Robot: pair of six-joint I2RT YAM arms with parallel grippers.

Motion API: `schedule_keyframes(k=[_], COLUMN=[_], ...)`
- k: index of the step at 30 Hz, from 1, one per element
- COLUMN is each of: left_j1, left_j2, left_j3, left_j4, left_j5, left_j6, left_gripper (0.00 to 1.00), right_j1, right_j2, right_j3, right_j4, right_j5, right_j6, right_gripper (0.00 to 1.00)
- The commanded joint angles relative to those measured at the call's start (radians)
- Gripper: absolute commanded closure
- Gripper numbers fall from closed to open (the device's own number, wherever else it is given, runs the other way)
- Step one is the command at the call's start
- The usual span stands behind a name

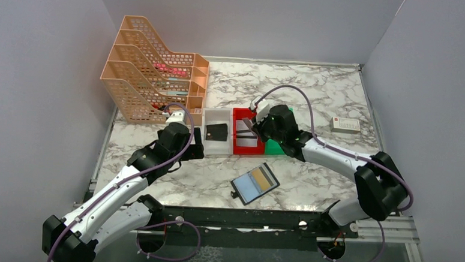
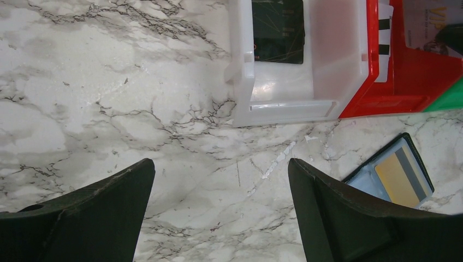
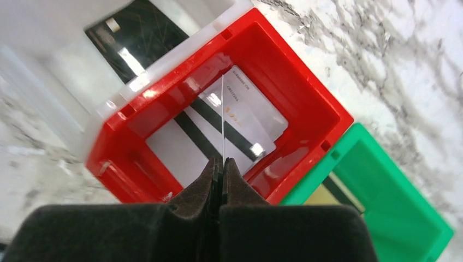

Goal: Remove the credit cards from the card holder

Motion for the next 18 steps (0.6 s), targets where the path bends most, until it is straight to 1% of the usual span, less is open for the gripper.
schedule_keyframes(k=[1,6,8,10,12,13,14,15,18], left_j1=[0.002,0.003,0.003,0.003,0.003,0.002,0.003,0.002,0.002], left_j2=[-0.019,-0.015,-0.011,-0.009,-0.003,-0.001,0.002,0.005,0.014], left_j3=[0.023,0.022,0.021,0.023,0.022,0.023,0.022,0.022,0.023], left_j4=[-0.009,-0.009,-0.009,-0.009,-0.008,-0.008,-0.009,-0.006,-0.005], left_j5=[0.018,0.021,0.023,0.024,0.026,0.027,0.030,0.031,0.044], left_j6=[0.022,0.024,0.024,0.025,0.025,0.027,0.027,0.028,0.031], left_gripper=[0.05,0.05,0.05,0.05,0.05,0.05,0.05,0.05,0.05], right_j1=[0.019,0.034,0.044,0.056,0.066,0.066,0.066,0.068,0.068], right_j2=[0.080,0.194,0.218,0.215,0.197,0.183,0.172,0.154,0.105], right_j3=[0.046,0.100,0.077,0.052,0.038,0.032,0.028,0.026,0.016], right_j4=[0.071,0.047,0.103,0.127,0.104,0.087,0.067,0.040,0.015], right_j5=[0.021,0.092,0.110,0.112,0.099,0.081,0.063,0.046,0.051], right_j6=[-0.369,-0.553,-0.617,-0.649,-0.663,-0.663,-0.660,-0.659,-0.624], right_gripper=[0.99,0.98,0.95,0.89,0.85,0.81,0.73,0.68,0.66])
